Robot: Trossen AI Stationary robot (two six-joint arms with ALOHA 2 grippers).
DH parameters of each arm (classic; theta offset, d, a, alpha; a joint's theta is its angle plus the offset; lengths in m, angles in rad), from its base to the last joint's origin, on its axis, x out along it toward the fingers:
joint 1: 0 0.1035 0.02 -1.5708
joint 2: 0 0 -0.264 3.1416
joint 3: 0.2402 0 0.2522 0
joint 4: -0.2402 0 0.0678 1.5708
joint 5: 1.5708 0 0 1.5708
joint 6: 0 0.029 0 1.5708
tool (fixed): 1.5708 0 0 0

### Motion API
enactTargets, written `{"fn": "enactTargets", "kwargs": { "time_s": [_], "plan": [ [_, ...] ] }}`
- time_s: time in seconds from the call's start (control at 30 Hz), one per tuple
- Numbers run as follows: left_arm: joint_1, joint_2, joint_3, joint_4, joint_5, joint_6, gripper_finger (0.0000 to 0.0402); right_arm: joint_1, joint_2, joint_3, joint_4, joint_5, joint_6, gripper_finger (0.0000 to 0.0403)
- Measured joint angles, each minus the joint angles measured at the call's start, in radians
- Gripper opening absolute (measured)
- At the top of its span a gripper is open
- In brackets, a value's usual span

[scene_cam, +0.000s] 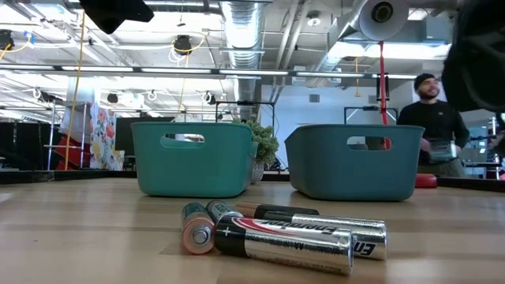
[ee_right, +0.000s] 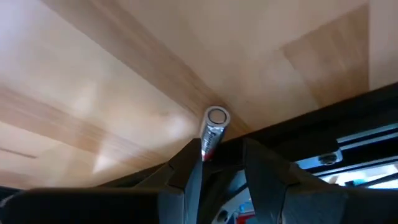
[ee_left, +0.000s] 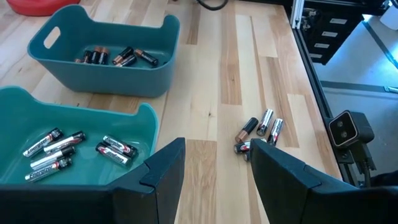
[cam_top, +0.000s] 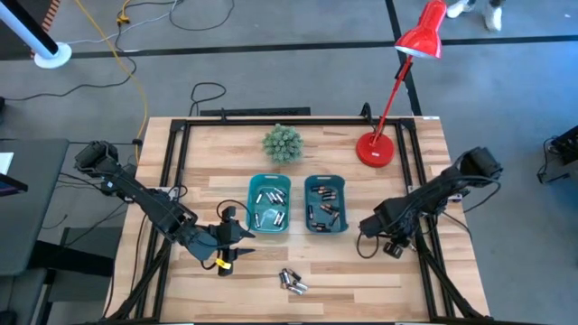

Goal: Sort batteries
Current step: Put the silver battery into the green bin

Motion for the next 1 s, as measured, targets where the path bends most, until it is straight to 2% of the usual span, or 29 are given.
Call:
{"fn": "enactTargets", "kwargs": {
  "time_s": [0.57,0.67,0.87,1.0],
  "plan": [
    [0.000,0.000,0.000,0.000,0.000,0.000,0.0176,0.087,0.178,0.004,0.144,-0.048,-0.006,0.0125],
    [0.000,0.000,0.000,0.000,0.000,0.000,0.0176,0.094,0.188,0.004,0.156,-0.053,-0.006,0.0102],
    [0.000,0.000,0.000,0.000,0.000,0.000,0.0176,0.094,0.179,0.009,0.153,-0.054,-0.006,0.0021],
    [0.000,0.000,0.000,0.000,0.000,0.000,0.0176,0.095,0.180,0.038,0.120,-0.042,-0.014,0.0016]
  ]
}}
